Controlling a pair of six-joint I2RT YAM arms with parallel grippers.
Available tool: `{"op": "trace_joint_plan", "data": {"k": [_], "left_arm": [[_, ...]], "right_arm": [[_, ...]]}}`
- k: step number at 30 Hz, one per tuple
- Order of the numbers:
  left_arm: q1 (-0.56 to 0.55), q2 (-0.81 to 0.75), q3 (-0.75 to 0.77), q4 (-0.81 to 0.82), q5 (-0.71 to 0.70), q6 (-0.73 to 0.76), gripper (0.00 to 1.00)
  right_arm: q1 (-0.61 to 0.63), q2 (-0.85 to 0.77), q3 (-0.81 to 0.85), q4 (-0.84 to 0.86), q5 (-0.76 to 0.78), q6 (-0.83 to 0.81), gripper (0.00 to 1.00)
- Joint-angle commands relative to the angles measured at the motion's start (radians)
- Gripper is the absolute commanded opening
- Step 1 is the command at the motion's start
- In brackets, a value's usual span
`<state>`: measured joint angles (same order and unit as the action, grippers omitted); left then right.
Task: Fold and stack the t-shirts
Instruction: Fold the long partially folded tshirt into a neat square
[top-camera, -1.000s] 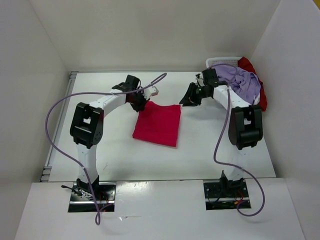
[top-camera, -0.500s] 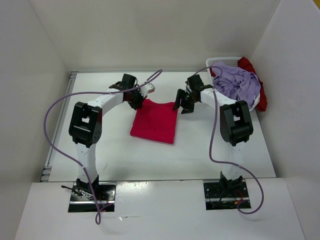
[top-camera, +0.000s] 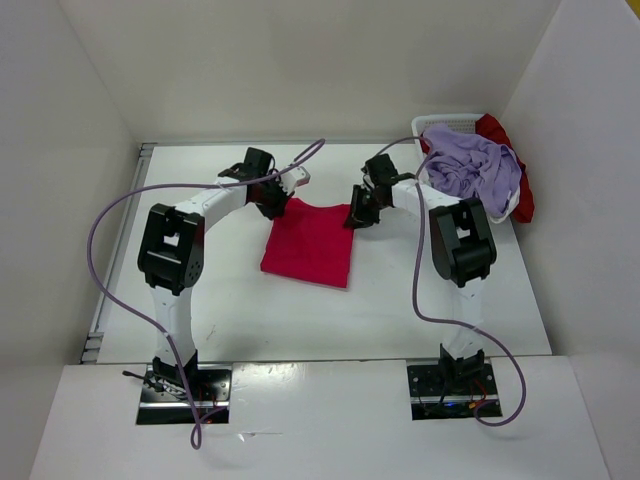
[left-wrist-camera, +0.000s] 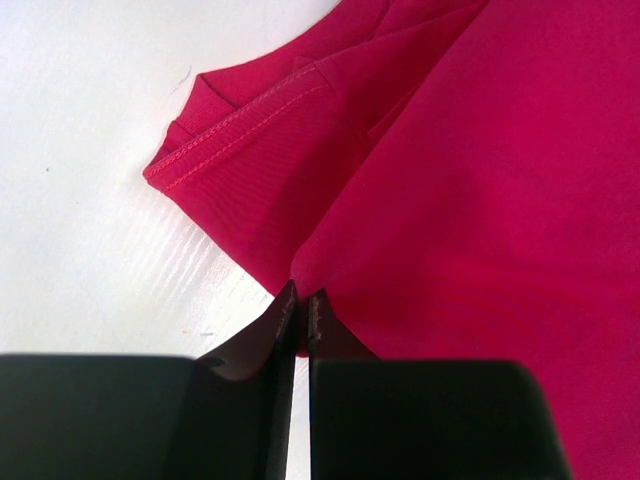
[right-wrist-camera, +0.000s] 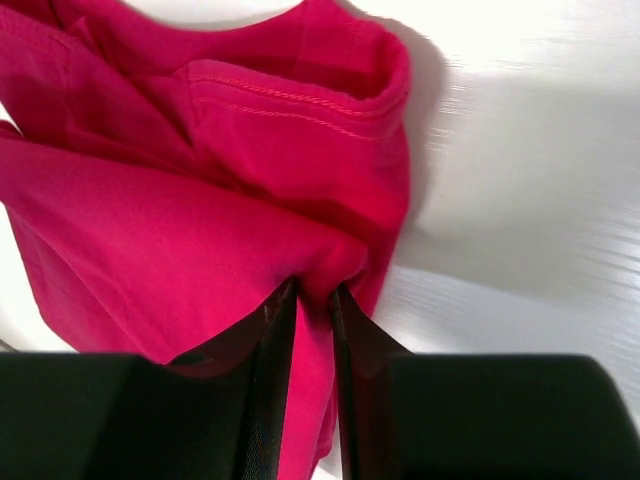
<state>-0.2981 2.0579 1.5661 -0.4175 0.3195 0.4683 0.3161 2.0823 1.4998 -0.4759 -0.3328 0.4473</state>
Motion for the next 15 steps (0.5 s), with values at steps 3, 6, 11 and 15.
{"op": "trace_joint_plan", "data": {"k": [3,6,11,15], "left_arm": [[0.001,-0.030,0.005,0.026,0.033,-0.008,0.09],[0.001,-0.039,0.005,0.026,0.033,-0.008,0.09],[0.001,-0.079,0.037,-0.029,0.033,-0.008,0.00],[0.045,-0.126,0.058,-0.040,0.079,-0.029,0.00]], "right_arm": [[0.009,0.021,0.059,0.051,-0.035,-0.004,0.16],[0.009,0.021,0.068,0.042,-0.035,-0.004,0.00],[0.009,-0.071,0.068,0.031,-0.017,-0.004,0.00],[0.009,-0.165,0.059,0.031,0.020,0.030,0.00]]}}
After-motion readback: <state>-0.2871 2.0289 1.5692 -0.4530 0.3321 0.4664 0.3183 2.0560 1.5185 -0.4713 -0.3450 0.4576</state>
